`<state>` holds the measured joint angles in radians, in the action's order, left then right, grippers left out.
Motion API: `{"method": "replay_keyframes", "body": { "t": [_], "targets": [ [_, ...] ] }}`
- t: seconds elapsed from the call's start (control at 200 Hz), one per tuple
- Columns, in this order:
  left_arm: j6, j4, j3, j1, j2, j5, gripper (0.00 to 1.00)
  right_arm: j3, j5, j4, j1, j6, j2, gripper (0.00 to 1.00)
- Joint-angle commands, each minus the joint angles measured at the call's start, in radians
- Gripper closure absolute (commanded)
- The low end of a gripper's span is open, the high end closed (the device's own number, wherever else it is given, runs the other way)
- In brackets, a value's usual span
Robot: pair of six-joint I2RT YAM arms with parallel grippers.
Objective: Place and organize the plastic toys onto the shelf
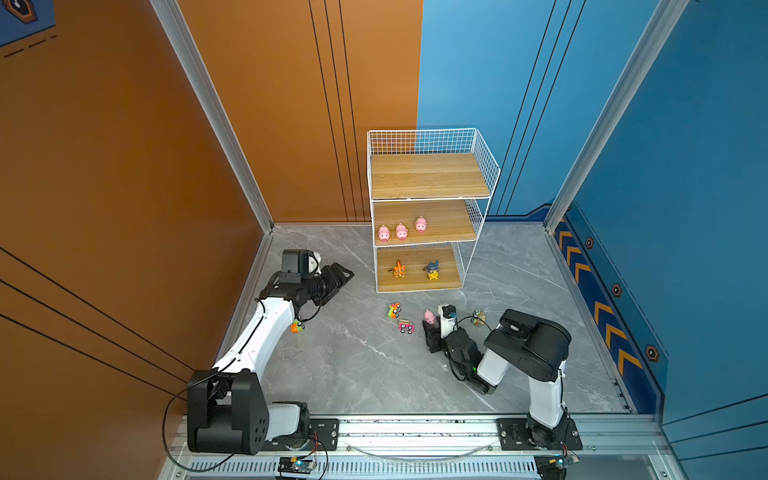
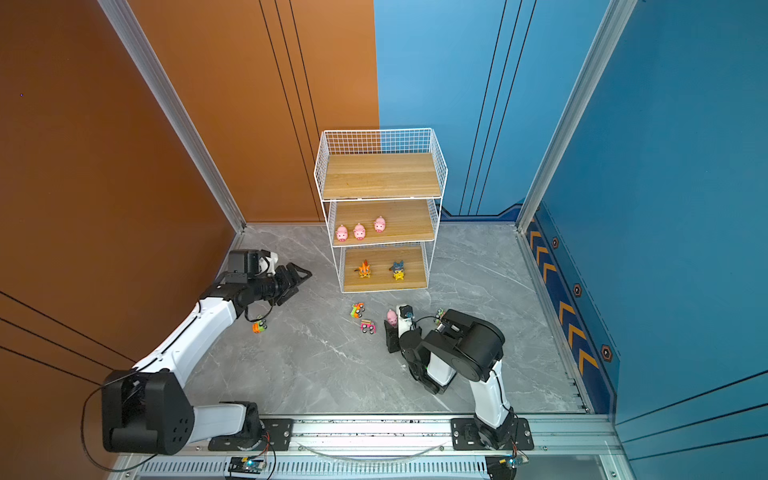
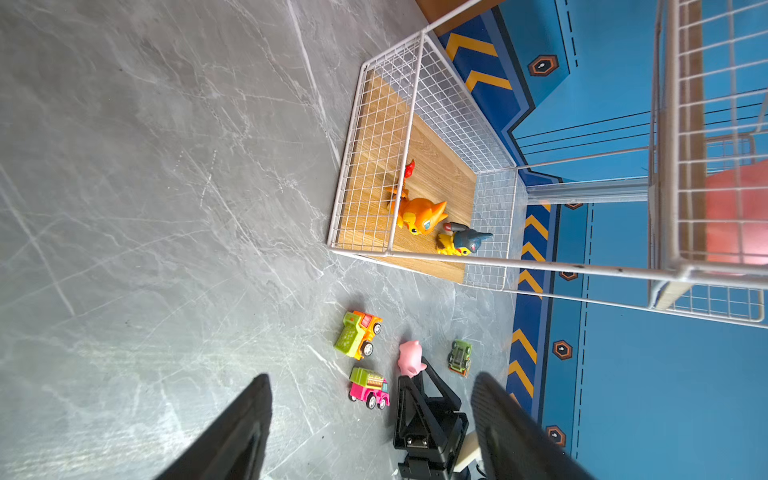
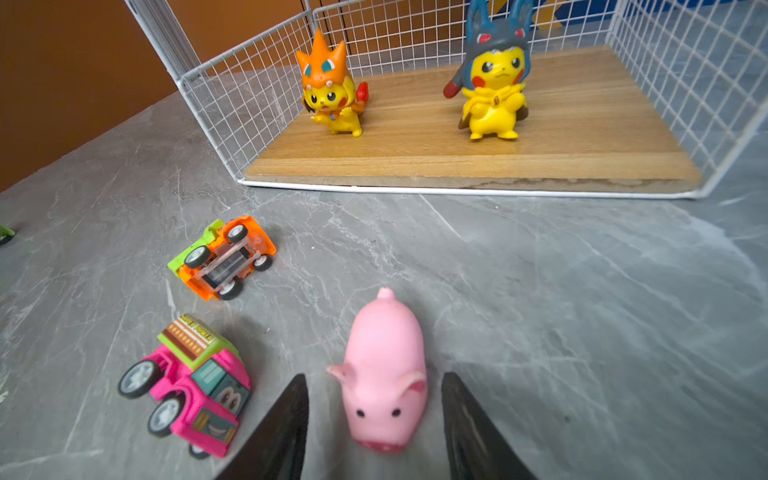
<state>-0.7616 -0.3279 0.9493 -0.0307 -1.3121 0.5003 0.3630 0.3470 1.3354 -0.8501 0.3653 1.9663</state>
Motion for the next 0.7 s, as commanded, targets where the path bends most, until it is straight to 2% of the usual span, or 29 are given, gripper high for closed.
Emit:
{"method": "replay_keyframes", "body": {
  "t": [0.0, 0.17, 0.39, 0.516, 0.696],
  "targets": [
    [-0.008, 0.01, -0.011, 0.011, -0.013, 0.023, 0.23, 0.023, 0.043, -0.056, 0.002, -0.008, 0.012, 0.53],
    [-0.008, 0.009, -0.011, 0.012, -0.013, 0.024, 0.23, 0.025, 0.056, -0.055, 0.006, 0.003, 0.024, 0.64],
    [-0.008, 0.011, -0.009, 0.013, -0.015, 0.023, 0.23, 0.013, 0.056, -0.062, -0.002, -0.015, -0.015, 0.73],
    [-0.007, 0.012, -0.011, 0.014, -0.01, 0.019, 0.23, 0.002, 0.058, -0.121, -0.018, -0.044, -0.104, 0.78],
    [-0.004, 0.011, -0.011, 0.014, -0.005, 0.012, 0.23, 0.01, 0.041, -0.291, -0.027, -0.08, -0.279, 0.79]
  ]
}}
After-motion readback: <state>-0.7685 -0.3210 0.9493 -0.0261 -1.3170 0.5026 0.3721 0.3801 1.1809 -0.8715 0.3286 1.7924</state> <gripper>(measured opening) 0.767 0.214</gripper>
